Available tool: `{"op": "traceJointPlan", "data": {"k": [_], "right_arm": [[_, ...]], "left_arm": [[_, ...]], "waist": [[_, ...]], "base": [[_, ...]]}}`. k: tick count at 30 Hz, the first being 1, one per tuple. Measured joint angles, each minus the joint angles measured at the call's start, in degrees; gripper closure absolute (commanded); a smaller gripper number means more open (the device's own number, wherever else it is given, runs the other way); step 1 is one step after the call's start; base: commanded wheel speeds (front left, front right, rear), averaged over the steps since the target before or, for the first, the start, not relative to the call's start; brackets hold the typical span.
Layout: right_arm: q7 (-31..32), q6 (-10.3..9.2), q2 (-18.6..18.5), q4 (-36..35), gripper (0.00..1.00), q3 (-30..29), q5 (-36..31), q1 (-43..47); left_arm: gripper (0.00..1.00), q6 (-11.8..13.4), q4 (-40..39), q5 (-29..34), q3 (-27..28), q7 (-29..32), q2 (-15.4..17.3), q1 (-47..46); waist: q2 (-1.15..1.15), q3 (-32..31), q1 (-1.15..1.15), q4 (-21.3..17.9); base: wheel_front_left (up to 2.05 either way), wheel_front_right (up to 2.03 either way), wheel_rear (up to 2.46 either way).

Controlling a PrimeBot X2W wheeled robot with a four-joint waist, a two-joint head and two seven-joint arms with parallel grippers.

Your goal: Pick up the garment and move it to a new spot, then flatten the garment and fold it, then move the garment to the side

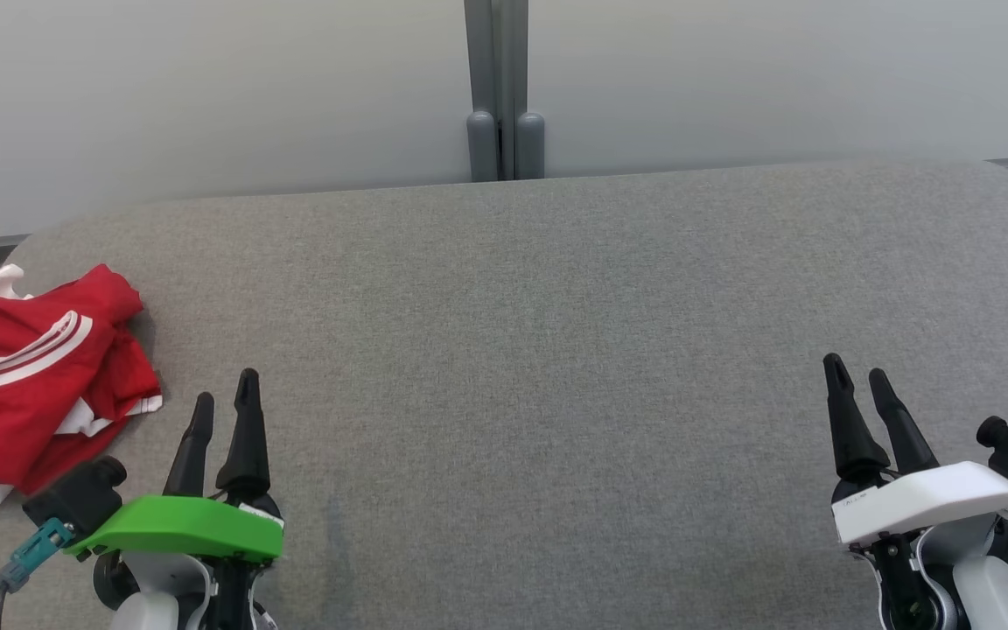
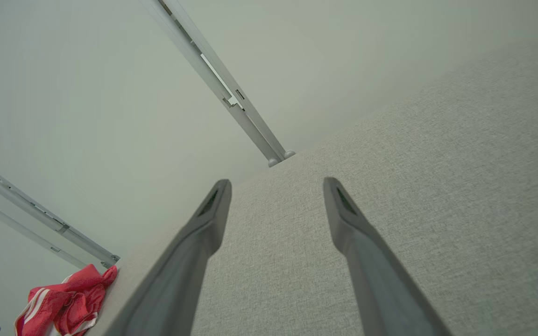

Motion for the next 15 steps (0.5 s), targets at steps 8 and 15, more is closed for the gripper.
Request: {"op": "traceJointPlan", "data": {"k": [8, 15], "right_arm": [[-1.3, 0.00, -0.3, 0.1, 0.00, 0.9, -5.8, 0.2], [-2.3, 0.01, -0.1, 0.5, 0.00, 1.4, -10.4, 0.6]], "left_arm": [[0.00, 0.0, 1.1, 5.5, -0.1, -1.4, 0.1, 0.0], [0.00, -0.1, 1.9, 10.2, -0.1, -2.5, 0.1, 0.0]], "waist": [[0.00, -0.1, 0.00, 0.1], [0.00, -0.2, 0.00, 0.2]], "base": [[0.00, 0.00, 0.00], [0.00, 0.00, 0.00]]}}
